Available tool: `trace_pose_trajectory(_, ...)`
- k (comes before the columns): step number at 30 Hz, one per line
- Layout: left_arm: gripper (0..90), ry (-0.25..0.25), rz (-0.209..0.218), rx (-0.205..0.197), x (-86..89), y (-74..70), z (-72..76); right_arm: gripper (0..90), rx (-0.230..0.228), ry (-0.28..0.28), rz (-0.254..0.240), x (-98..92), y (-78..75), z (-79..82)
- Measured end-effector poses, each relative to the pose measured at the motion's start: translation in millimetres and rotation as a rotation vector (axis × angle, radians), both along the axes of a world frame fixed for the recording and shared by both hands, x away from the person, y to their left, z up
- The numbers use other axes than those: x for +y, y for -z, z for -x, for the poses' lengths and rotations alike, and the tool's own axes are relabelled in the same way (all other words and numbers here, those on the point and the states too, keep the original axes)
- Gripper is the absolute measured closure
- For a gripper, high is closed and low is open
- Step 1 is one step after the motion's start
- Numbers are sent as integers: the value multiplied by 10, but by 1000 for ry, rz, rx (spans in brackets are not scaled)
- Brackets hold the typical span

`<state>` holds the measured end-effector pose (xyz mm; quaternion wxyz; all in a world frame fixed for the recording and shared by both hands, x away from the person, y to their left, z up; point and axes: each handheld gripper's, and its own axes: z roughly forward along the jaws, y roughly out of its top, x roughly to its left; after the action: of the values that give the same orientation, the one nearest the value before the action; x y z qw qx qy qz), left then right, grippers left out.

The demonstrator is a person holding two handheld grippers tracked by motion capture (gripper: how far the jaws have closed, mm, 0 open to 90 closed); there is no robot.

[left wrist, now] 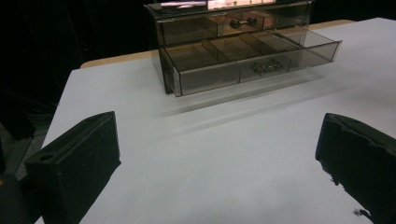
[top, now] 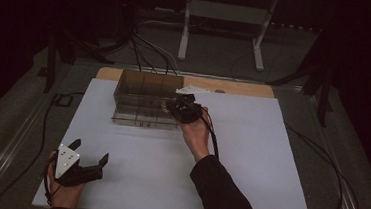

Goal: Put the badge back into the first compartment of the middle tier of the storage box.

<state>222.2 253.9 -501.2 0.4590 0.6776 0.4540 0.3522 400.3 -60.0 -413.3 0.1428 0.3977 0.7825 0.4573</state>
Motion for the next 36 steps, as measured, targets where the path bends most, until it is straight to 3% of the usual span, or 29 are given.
trace_pose_trajectory(36, 5, 1, 2, -4, 7, -1, 2, 877, 2, -17, -39, 257, -3, -88)
